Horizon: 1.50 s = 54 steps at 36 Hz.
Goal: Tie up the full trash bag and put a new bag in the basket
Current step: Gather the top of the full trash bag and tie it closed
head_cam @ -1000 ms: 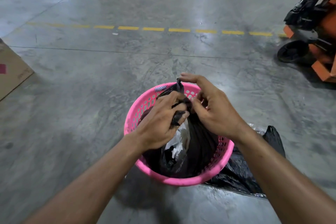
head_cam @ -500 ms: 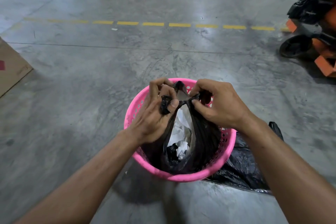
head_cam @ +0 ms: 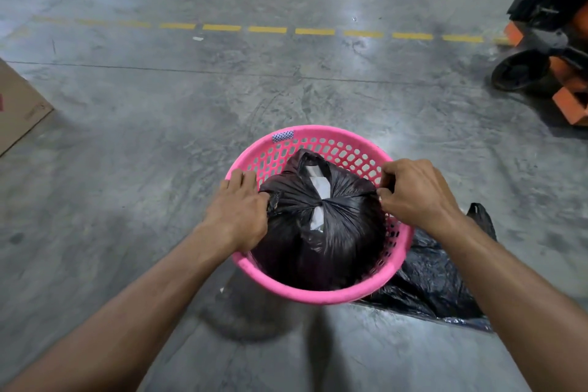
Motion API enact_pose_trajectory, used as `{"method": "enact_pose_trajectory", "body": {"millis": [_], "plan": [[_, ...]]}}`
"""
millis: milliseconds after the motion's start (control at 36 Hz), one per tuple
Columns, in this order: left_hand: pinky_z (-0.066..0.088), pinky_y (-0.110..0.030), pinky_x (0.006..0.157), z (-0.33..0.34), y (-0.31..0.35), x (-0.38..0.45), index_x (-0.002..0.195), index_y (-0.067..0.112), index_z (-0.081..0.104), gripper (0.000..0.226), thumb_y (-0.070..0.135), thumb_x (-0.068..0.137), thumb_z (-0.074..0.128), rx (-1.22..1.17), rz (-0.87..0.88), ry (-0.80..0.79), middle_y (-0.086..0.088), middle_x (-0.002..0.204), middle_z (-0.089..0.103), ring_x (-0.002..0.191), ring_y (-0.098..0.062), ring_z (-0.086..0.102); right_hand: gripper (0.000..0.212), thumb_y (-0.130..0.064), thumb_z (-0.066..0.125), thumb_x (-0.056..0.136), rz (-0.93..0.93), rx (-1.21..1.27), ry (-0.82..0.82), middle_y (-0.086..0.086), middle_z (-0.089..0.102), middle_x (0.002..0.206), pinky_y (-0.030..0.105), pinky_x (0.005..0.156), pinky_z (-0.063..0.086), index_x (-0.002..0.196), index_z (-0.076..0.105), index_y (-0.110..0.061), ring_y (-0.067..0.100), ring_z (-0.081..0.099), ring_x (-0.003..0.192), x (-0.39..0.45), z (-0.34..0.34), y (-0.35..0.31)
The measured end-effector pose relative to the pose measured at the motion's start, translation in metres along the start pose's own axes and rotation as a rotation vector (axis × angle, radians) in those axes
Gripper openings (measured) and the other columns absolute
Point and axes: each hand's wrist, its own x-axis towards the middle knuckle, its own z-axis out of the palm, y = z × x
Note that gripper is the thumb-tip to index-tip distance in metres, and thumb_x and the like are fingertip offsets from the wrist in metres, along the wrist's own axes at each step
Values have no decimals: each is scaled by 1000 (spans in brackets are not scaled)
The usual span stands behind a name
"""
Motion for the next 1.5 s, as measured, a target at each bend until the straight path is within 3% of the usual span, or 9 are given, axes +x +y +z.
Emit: {"method": "enact_pose_trajectory", "body": {"millis": [139, 250, 361, 500, 806, 1000, 1139, 1333, 1500], "plan": [[29, -39, 108, -4, -20, 5, 112, 6, 60, 56, 39, 86, 24, -160, 52, 16, -15, 122, 53, 119, -34, 43, 15, -13, 64, 73, 27, -28, 32, 6, 66, 68, 32, 59, 42, 64, 56, -21, 33, 57, 63, 1, -2, 2], [42, -48, 88, -4, -34, 14, 94, 6, 55, 50, 54, 100, 41, -890, 39, 84, -3, 94, 50, 93, -20, 48, 8, -16, 73, 78, 3, 80, 51, 5, 72, 73, 35, 68, 53, 72, 70, -19, 30, 65, 72, 4, -13, 8], [52, -37, 108, -15, -20, 11, 114, 8, 71, 41, 40, 105, 47, -1607, 76, 30, -10, 104, 71, 105, -16, 64, 4, -20, 81, 80, -15, 218, 11, 1, 75, 75, 30, 71, 50, 78, 77, -20, 21, 69, 77, 4, -23, 11], [60, -33, 92, -33, 21, 19, 73, 10, 47, 40, 23, 109, 38, -2143, 40, 21, -16, 85, 79, 100, -29, 76, 16, -6, 73, 77, -105, 277, 65, -9, 72, 69, 13, 60, 45, 80, 77, -22, 9, 66, 65, -1, -36, 8], [41, -20, 77, -62, 63, 35, 91, 25, 66, 12, 17, 94, 58, -1430, 309, 121, 13, 85, 63, 76, 4, 54, 11, -10, 69, 83, -518, 353, 401, 0, 70, 88, 44, 68, 56, 90, 76, -13, 23, 66, 78, 4, -37, -50], [36, -33, 71, -61, 53, 39, 70, 21, 57, 27, 35, 91, 47, -1684, 187, 44, -13, 76, 39, 60, -8, 39, 50, -7, 59, 74, -267, 572, 406, -10, 68, 86, 30, 61, 51, 121, 61, -22, 10, 59, 57, 9, -45, -47], [36, -43, 76, -57, 49, 39, 64, 25, 54, 27, 43, 82, 47, -1756, 174, -1, -6, 74, 35, 64, -15, 36, 52, -17, 65, 71, -263, 599, 1, -4, 74, 97, 31, 64, 55, 120, 58, -30, 10, 62, 57, 2, -38, -37], [53, -30, 78, -56, 36, 42, 87, 10, 65, 42, 32, 106, 35, -1722, 148, -153, -9, 80, 62, 72, -25, 65, 17, -8, 76, 79, -266, 446, 152, -21, 68, 72, 3, 70, 42, 87, 81, -22, -13, 62, 70, 11, -22, -31], [59, -26, 88, -50, 24, 44, 103, 7, 67, 45, 31, 110, 29, -1894, 14, -253, -29, 112, 74, 84, -23, 74, 7, -18, 81, 80, -161, 509, 30, -19, 74, 73, 14, 78, 51, 81, 81, -25, -7, 69, 76, 8, -22, -22]]}}
